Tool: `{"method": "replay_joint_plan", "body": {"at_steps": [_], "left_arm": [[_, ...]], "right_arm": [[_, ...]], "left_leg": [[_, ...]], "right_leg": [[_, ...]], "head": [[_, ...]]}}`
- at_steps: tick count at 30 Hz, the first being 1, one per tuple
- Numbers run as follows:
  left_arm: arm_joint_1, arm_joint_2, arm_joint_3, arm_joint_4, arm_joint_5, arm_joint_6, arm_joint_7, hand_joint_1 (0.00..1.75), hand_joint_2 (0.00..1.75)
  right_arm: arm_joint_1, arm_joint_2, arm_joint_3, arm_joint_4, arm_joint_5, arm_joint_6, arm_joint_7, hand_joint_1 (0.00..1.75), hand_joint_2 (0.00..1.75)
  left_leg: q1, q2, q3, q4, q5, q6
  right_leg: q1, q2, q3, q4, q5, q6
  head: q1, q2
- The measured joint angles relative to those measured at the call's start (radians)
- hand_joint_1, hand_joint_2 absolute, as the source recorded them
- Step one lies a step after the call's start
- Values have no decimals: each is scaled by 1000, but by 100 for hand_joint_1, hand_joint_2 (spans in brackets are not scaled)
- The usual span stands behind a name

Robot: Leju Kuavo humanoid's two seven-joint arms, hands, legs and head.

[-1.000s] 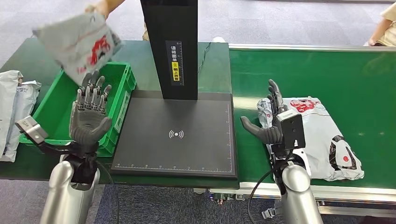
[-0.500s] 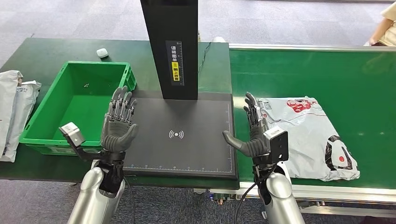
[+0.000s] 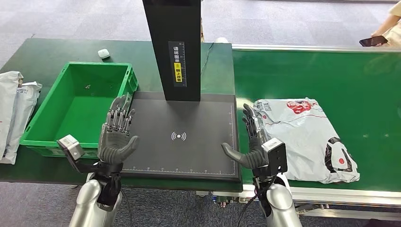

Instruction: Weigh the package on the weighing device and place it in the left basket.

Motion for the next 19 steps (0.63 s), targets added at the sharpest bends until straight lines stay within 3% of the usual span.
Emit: {"method": "replay_joint_plan", "body": {"at_steps": [19], "left_arm": [[82, -6, 37, -7, -35, -49, -25, 0, 175]], "right_arm": [[59, 6, -4, -27, 52, 2, -25, 0, 175]], "left_leg": [[0, 0, 0, 0, -1, 0]], "right_leg": [[0, 0, 0, 0, -1, 0]], "head": [[0, 0]]}}
